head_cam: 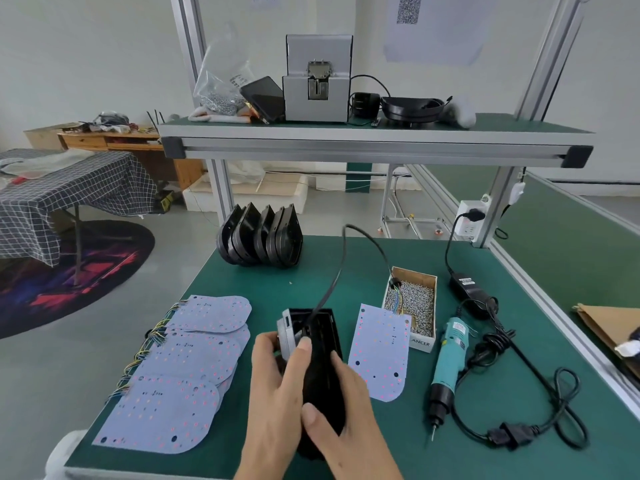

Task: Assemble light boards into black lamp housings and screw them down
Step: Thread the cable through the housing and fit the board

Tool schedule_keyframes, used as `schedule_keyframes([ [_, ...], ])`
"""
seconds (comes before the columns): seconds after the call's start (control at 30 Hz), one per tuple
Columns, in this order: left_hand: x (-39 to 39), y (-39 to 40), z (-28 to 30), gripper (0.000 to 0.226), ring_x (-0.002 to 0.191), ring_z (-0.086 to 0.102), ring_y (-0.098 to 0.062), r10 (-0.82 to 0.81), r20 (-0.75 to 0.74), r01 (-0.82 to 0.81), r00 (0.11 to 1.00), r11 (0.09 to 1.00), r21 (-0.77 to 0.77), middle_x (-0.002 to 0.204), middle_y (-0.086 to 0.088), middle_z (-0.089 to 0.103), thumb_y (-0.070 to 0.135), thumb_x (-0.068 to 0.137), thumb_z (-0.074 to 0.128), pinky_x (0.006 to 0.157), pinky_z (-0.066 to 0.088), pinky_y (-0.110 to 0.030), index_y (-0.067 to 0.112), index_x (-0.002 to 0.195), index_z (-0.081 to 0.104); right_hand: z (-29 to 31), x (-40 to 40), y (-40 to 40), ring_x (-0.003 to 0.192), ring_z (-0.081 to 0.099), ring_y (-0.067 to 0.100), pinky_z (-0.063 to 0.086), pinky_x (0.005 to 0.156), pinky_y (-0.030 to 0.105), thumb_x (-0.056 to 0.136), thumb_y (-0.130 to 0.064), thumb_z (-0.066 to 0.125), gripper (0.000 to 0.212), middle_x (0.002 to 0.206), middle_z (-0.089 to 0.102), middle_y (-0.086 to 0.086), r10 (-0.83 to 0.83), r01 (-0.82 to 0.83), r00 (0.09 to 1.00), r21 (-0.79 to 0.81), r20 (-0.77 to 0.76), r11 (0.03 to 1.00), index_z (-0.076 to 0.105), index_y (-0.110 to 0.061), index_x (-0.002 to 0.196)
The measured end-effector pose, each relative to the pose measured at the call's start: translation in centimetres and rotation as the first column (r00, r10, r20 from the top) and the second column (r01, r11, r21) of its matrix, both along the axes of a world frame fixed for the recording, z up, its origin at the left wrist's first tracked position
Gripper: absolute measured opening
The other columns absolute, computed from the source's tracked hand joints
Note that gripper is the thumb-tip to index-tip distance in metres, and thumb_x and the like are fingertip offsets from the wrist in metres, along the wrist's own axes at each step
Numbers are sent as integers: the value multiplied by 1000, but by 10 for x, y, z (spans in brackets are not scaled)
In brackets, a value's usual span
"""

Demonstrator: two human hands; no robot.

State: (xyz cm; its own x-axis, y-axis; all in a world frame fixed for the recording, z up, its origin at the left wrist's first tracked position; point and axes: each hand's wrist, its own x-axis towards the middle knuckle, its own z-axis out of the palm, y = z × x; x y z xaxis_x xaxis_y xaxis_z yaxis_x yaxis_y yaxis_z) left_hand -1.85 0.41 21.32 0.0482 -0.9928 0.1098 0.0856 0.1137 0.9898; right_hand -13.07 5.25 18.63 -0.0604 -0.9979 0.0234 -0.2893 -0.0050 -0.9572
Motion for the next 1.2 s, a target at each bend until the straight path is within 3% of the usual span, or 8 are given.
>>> schedule_keyframes([
  [0.2, 8, 6, 13, 71, 107, 72, -30, -83, -306, 140, 949, 976, 170, 110, -9, 76, 87, 84, 48, 91, 56, -47, 24, 107, 71, 13, -4, -6, 134, 40, -20, 36, 101, 2, 65, -56, 78, 106, 147, 35, -37, 74, -69, 993, -59, 91, 996, 18, -58, 152],
  [0.43, 33, 25, -11, 18, 62, 75, -40, 280, -378, -69, 883, 872, 485, 71, -12, 41, 4, 101, 58, 45, 59, -35, 9, 88, 46, 49, -44, -55, 78, 70, 22, 47, 55, 29, 74, -41, 84, 56, 100, 68, 4, -95, -28, 710, 163, 698, 986, 66, -20, 123],
  [0.6, 38, 18, -3, 18, 60, 74, -45, 290, -337, -66, 896, 836, 545, 84, -16, 50, -1, 102, 56, 36, 54, -29, 5, 87, 48, 93, -67, -92, 80, 66, 26, 49, 59, 33, 59, -62, 83, 49, 88, 63, -1, -145, 73, 751, 137, 645, 988, 73, -28, 94],
  [0.7, 36, 8, 14, 8, 65, 75, -41, 201, -103, -131, 974, 874, 468, 88, -5, 73, 15, 101, 64, 48, 55, -37, 11, 103, 57, 111, -73, -99, 101, 68, 16, 50, 81, 33, 59, -72, 79, 78, 104, 65, -11, -106, 85, 901, 69, 420, 994, 66, -28, 122],
  [0.8, 36, -2, 41, 18, 64, 66, -19, 245, 401, -320, 883, 938, 131, 65, 5, 74, 39, 98, 63, 63, 44, -36, 42, 106, 47, 118, -71, -93, 93, 68, -12, 48, 85, 27, 60, -78, 73, 56, 97, 69, -38, -1, 2, 963, -5, 271, 1000, 60, -60, 111],
  [0.93, 21, -19, 92, 21, 87, 62, -3, 498, 388, -362, 775, 854, -374, 89, 10, 64, 50, 94, 58, 75, 45, -25, 41, 114, 53, 114, -66, -81, 89, 61, -25, 46, 79, 23, 64, -75, 68, 24, 92, 61, -51, 16, -7, 990, -64, 139, 998, 52, -84, 80],
  [1.07, -11, -53, 119, 30, 98, 58, 8, 129, 456, -33, 881, 977, -212, 110, 19, 64, 53, 103, 45, 84, 41, -5, 32, 120, 59, 103, -58, -74, 93, 64, -20, 50, 70, 8, 65, -71, 70, 31, 99, 65, -46, 54, -42, 987, -83, 151, 996, 53, -83, 88],
  [1.2, -28, -80, 111, 52, 106, 59, -15, -46, 409, 24, 911, 998, 57, 110, 8, 66, 72, 94, 41, 93, 43, -30, 25, 104, 59, 90, -52, -73, 100, 58, -26, 48, 75, 5, 62, -73, 70, 53, 101, 60, -53, 34, -20, 979, -74, 200, 997, 47, -69, 110],
])
